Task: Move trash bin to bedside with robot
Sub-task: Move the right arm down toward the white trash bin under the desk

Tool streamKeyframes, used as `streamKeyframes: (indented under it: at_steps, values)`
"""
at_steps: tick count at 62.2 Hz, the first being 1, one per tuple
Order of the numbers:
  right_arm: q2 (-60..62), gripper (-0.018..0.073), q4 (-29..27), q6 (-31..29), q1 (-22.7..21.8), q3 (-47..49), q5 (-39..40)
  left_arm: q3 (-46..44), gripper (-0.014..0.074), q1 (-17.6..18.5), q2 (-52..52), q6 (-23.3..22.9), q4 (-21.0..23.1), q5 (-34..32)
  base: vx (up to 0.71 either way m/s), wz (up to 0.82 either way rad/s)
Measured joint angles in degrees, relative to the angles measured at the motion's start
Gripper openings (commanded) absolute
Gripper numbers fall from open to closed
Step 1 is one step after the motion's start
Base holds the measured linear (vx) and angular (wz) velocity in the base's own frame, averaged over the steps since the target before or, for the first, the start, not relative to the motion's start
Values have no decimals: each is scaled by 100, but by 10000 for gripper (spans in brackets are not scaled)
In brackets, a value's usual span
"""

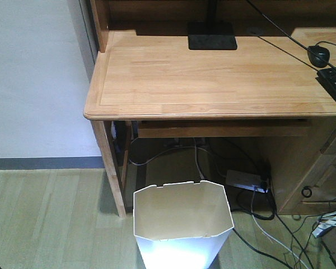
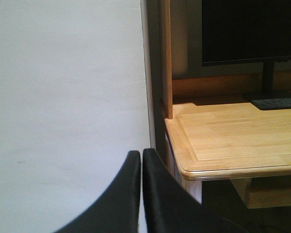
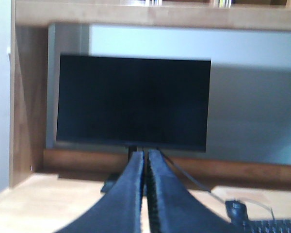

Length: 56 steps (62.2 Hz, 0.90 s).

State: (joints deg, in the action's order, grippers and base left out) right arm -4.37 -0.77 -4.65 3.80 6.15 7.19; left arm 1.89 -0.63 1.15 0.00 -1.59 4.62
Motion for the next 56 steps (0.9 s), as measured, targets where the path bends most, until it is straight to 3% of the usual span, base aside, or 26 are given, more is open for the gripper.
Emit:
streamKeyframes:
  at_steps: [20, 43, 56]
  values:
    - [-1864, -8, -23, 0, 0, 1597, -1731, 0, -6, 0, 0, 0, 0, 0, 0, 0]
    - [-2491, 4, -138, 23, 0, 1685, -2638, 0, -6, 0, 0, 0, 0, 0, 0, 0]
    - [-2603, 113, -132, 23, 0, 1685, -2818, 0, -6, 0, 0, 0, 0, 0, 0, 0]
